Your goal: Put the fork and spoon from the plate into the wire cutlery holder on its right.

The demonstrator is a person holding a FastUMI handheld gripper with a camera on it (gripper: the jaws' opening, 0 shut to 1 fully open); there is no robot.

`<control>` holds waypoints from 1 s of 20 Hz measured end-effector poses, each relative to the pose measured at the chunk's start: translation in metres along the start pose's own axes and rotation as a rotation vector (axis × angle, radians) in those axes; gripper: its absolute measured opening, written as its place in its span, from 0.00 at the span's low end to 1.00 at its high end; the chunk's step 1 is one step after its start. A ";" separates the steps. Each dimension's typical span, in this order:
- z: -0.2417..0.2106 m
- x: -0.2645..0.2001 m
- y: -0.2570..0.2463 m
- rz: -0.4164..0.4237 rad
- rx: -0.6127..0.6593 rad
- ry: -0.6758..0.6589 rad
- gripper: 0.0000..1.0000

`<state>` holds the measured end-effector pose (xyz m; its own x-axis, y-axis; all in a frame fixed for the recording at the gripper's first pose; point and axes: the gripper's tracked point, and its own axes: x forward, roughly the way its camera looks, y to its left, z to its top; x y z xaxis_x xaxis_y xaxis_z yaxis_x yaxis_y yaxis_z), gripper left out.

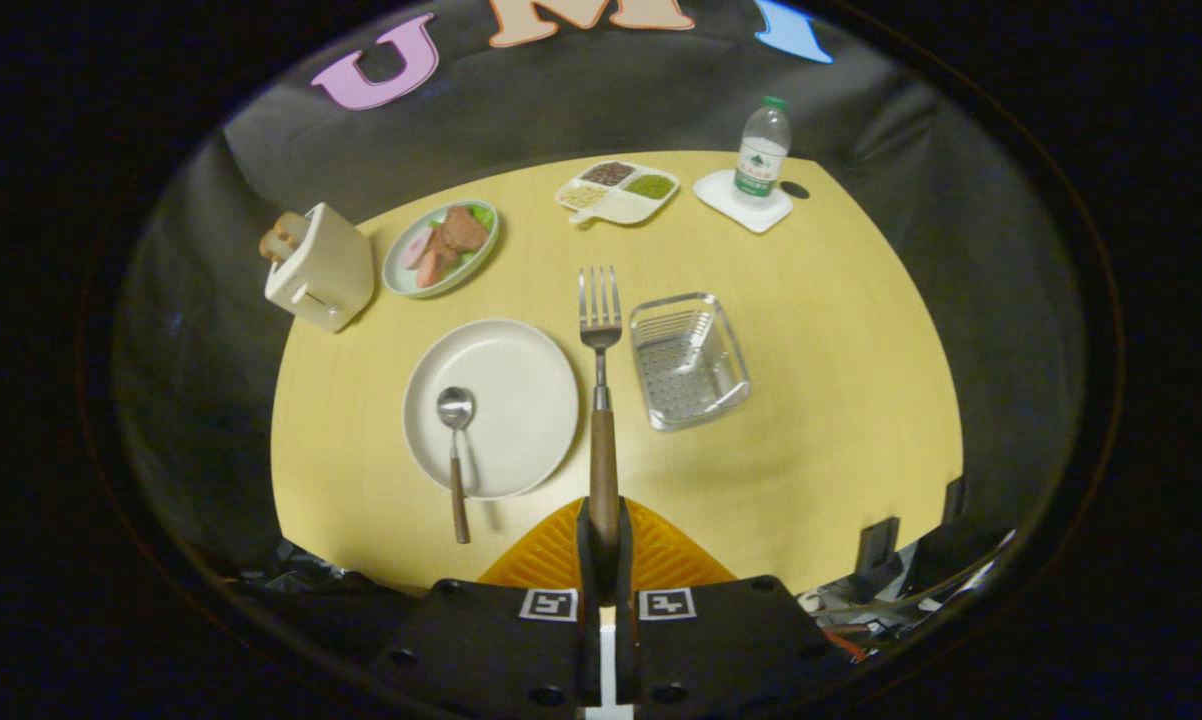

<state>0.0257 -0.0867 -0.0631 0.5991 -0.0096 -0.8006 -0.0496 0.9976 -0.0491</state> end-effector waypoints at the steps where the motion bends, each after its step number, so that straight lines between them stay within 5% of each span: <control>1: 0.000 0.002 -0.010 -0.018 -0.003 0.016 0.08; 10: -0.021 0.022 -0.061 -0.127 -0.135 0.225 0.08; 20: -0.012 0.028 -0.066 -0.087 -0.138 0.269 0.18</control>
<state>0.0367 -0.1533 -0.0895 0.3739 -0.1308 -0.9182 -0.1264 0.9736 -0.1901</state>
